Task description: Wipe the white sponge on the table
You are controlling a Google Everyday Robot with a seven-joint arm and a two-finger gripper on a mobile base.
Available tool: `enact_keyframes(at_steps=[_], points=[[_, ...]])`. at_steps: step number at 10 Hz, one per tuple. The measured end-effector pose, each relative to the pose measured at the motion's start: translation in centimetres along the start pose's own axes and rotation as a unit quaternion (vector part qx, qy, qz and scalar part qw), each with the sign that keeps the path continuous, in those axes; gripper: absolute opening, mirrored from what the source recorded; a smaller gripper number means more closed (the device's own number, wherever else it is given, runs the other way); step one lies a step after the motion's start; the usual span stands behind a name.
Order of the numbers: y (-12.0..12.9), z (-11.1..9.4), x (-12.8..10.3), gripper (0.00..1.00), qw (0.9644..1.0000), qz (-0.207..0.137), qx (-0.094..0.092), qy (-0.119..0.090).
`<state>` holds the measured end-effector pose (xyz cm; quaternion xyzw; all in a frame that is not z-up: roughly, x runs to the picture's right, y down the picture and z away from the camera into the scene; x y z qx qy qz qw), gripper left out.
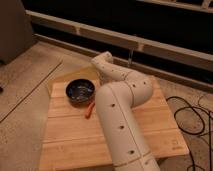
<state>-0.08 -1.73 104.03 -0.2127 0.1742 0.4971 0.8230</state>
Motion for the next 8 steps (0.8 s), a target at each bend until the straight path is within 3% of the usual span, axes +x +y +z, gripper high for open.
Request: enact_keyframes(at_steps=[2, 4, 6, 8], points=[[3.7, -0.8, -1.3, 0.10, 0.9994, 0.002, -0.028, -0.022], [5.6, -2.5, -1.9, 0.10, 0.9981, 0.006, -0.040, -0.046], [4.9, -3.8, -0.2, 0.10, 0.9977, 0.021, -0.034, -0.055], [3.1, -4.5, 3.6, 0.10, 0.9982, 0.042, -0.015, -0.040]])
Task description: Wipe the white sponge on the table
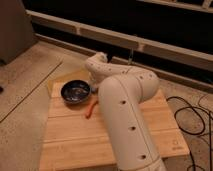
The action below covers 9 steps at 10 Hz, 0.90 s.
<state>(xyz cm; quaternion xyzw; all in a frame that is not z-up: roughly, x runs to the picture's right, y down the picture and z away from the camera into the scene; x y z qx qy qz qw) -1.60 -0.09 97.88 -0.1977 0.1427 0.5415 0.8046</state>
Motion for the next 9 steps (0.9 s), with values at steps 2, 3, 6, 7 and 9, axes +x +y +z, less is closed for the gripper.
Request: enact_keyframes(at_steps=[2, 3, 6, 7, 9], points=[[-2.7, -0.6, 4.9, 0.10, 0.9987, 0.028, 0.026, 0.033], [-3.6, -0.8, 6.4, 0.10, 0.9975, 0.039, 0.036, 0.047], [-6.1, -1.4, 7.3, 0.10, 0.9941, 0.056, 0.063, 0.068], [-7.3, -1.2, 6.5, 0.10, 0.9935, 0.052, 0.072, 0.071], [-8.4, -0.7, 5.2, 0.10, 0.9930, 0.039, 0.082, 0.076]])
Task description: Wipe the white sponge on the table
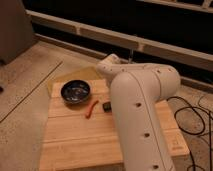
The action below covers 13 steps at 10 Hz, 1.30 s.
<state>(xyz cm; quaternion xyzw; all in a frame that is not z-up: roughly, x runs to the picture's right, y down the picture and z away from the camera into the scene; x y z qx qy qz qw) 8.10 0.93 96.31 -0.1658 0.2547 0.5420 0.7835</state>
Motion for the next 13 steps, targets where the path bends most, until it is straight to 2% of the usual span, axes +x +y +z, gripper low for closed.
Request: enact_keyframes(at_steps=[3, 7, 9, 10, 11, 13], points=[[-0.6, 1.1, -2.2, 0.10, 0.9997, -0.024, 0.005, 0.006], [1.0, 3.4, -5.5, 0.10, 0.9977, -0.066, -0.015, 0.004], [2.5, 3.7, -7.1, 0.10, 0.9962, -0.083, -0.026, -0.007], [3.8, 3.5, -8.0, 0.10, 0.9949, -0.092, -0.036, -0.018], [5.7, 2.9, -9.0, 0.10, 0.9930, -0.100, -0.054, -0.032], [8.7, 2.0, -10.0, 0.10, 0.9893, -0.110, -0.080, -0.053]])
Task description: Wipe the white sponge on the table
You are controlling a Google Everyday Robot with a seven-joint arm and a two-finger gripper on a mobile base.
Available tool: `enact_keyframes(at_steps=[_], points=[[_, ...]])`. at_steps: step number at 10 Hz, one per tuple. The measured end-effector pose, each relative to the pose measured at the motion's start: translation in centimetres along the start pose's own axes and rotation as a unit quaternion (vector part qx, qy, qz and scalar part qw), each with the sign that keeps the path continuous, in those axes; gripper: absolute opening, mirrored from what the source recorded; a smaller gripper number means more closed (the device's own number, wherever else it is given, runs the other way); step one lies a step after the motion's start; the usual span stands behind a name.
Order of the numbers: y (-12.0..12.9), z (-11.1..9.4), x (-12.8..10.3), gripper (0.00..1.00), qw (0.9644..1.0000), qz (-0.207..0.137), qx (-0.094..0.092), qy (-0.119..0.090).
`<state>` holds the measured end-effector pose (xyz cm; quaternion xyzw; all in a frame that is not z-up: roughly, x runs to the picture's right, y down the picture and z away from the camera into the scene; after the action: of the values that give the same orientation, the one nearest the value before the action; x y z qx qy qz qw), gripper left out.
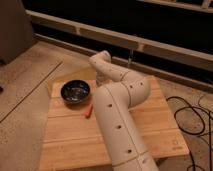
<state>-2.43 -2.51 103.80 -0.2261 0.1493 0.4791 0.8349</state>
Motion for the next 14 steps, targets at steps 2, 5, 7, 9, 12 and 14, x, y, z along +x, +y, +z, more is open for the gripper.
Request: enact_keyframes(at_steps=[2, 5, 7, 9, 12, 14], points=[[2.9, -0.4, -0.8, 0.10, 0.9993, 0.007, -0.028, -0.023], [4.5, -0.5, 2.1, 0.10, 0.9973, 0.046, -0.051, -0.025], [3.9, -0.7, 5.7, 0.10, 0.9957, 0.080, -0.047, -0.007], [3.1, -1.2, 9.3, 0.10, 0.9945, 0.099, -0.031, 0.016], [-0.3, -3.3, 12.1, 0.10, 0.9920, 0.120, 0.012, 0.037], [-4.5, -4.8, 11.5, 0.10, 0.9900, 0.126, 0.051, 0.040]])
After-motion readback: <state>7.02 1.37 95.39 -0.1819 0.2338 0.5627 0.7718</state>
